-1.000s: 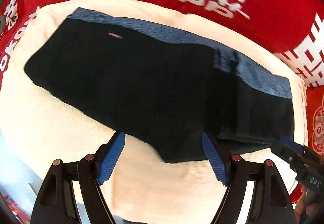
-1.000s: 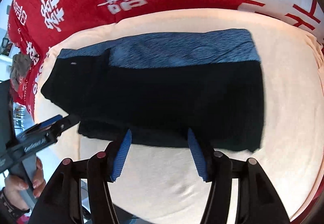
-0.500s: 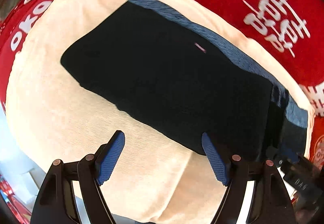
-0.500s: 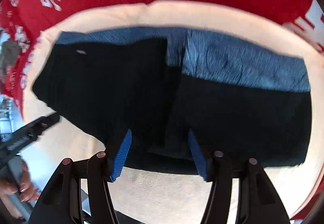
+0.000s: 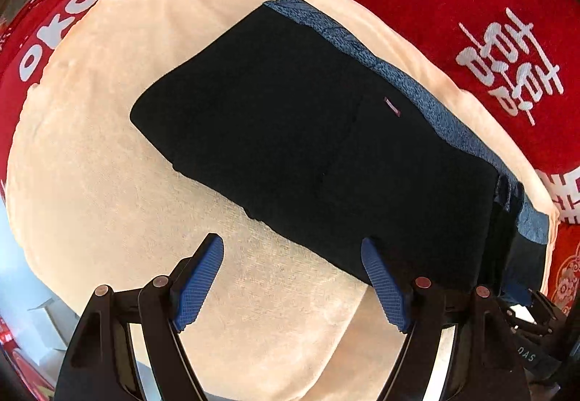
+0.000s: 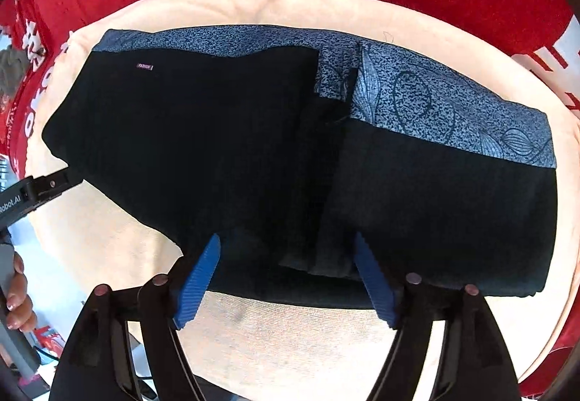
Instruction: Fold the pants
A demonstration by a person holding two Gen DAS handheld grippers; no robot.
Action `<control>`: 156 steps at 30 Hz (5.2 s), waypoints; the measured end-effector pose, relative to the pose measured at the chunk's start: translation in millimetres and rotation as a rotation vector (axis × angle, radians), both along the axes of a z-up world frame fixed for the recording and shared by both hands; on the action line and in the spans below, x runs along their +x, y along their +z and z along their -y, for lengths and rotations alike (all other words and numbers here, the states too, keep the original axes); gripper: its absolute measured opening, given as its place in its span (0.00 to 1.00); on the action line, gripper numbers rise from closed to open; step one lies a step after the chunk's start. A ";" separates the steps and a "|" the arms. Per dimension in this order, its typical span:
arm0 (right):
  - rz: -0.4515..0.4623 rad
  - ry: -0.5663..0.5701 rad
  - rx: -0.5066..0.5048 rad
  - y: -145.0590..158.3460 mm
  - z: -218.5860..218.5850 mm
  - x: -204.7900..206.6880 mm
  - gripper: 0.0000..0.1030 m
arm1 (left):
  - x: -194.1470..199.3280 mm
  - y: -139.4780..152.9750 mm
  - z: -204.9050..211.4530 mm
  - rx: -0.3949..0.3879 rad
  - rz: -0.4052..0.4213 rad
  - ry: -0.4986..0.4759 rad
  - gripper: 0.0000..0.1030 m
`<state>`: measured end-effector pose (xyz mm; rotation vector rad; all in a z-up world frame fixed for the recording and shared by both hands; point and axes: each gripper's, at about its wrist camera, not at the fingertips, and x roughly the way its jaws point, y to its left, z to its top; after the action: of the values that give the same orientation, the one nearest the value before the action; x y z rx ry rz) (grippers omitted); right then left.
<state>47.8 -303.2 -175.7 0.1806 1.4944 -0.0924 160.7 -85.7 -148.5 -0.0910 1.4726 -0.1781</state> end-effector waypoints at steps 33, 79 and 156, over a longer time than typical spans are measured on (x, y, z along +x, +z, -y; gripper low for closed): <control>-0.001 -0.046 0.295 -35.6 -24.2 -5.0 0.14 | 11.4 -34.3 -84.6 -0.529 0.067 0.291 0.77; -0.419 0.482 0.249 9.5 -193.7 227.6 0.82 | -13.3 42.4 61.2 0.172 0.580 -0.339 0.31; 0.121 -0.329 0.234 29.1 234.2 -137.7 0.28 | -109.5 36.8 256.0 0.089 0.146 -0.560 0.79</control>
<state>-89.9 -537.4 -146.6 0.6109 1.3415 -0.1677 51.2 -341.7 -111.7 0.4034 1.3279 -0.5597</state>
